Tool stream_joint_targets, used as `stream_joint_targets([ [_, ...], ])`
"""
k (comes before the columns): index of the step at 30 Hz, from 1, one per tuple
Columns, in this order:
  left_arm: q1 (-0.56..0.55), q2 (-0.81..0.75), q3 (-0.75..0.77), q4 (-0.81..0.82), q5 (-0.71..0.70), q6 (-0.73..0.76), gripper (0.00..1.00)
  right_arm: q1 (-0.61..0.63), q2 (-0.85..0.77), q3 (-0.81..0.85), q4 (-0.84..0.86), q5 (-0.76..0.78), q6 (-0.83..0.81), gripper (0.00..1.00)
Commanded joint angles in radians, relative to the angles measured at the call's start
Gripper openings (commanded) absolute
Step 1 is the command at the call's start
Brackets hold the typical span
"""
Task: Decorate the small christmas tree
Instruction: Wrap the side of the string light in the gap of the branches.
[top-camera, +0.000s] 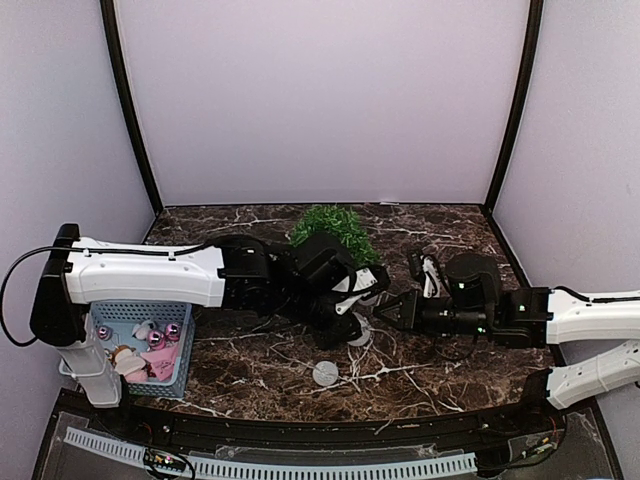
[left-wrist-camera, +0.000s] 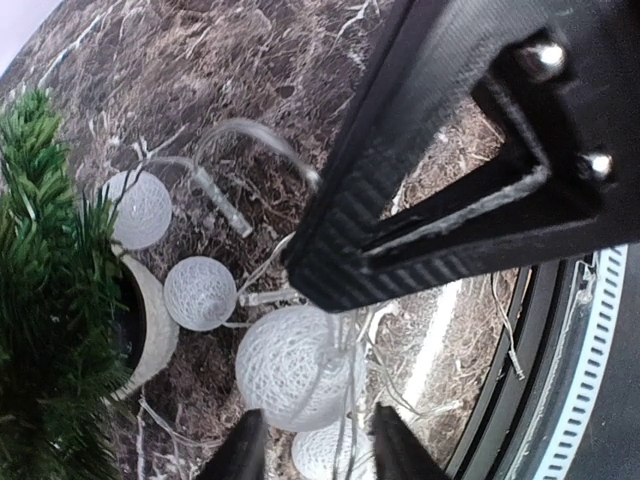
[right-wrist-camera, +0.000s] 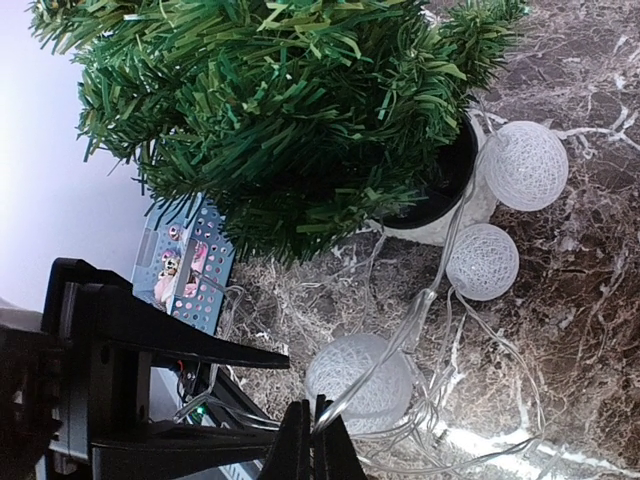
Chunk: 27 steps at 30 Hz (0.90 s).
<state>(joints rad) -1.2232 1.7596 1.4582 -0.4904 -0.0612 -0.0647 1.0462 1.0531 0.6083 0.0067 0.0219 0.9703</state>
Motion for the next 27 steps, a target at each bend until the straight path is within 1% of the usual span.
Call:
stream_joint_targets([
  [1,-0.009,0.004,0.029,-0.039,-0.031,0.019,0.19,-0.002,0.002,0.031,0.05,-0.005,-0.013,0.0],
  [2,-0.011,-0.002,0.028,-0.037,-0.034,0.016,0.13,-0.002,0.002,0.031,0.047,0.0,-0.012,0.0],
  [3,-0.012,-0.007,0.024,-0.032,-0.039,0.016,0.04,-0.003,0.002,0.031,0.039,0.01,-0.009,0.0],
  [5,-0.016,-0.033,0.01,-0.014,-0.048,0.013,0.0,-0.002,0.001,0.03,0.014,0.043,0.007,0.0],
  [7,-0.016,-0.078,-0.022,0.02,-0.035,0.018,0.0,-0.003,0.005,0.03,-0.003,0.079,0.021,0.0],
  [11,-0.016,-0.179,-0.081,0.067,0.07,0.021,0.0,-0.003,0.031,0.034,0.012,0.12,0.056,0.0],
  [15,-0.016,-0.234,-0.1,0.041,0.181,-0.008,0.0,-0.003,0.078,0.049,0.086,0.127,0.084,0.0],
  [19,-0.016,-0.282,-0.137,0.04,0.242,-0.043,0.0,-0.003,0.122,0.075,0.112,0.163,0.098,0.0],
  [23,-0.016,-0.368,-0.206,0.082,0.274,-0.079,0.0,-0.011,0.128,0.083,0.12,0.229,0.127,0.0],
  [27,-0.016,-0.458,-0.261,0.082,0.267,-0.116,0.0,-0.021,0.119,0.079,0.125,0.285,0.172,0.0],
])
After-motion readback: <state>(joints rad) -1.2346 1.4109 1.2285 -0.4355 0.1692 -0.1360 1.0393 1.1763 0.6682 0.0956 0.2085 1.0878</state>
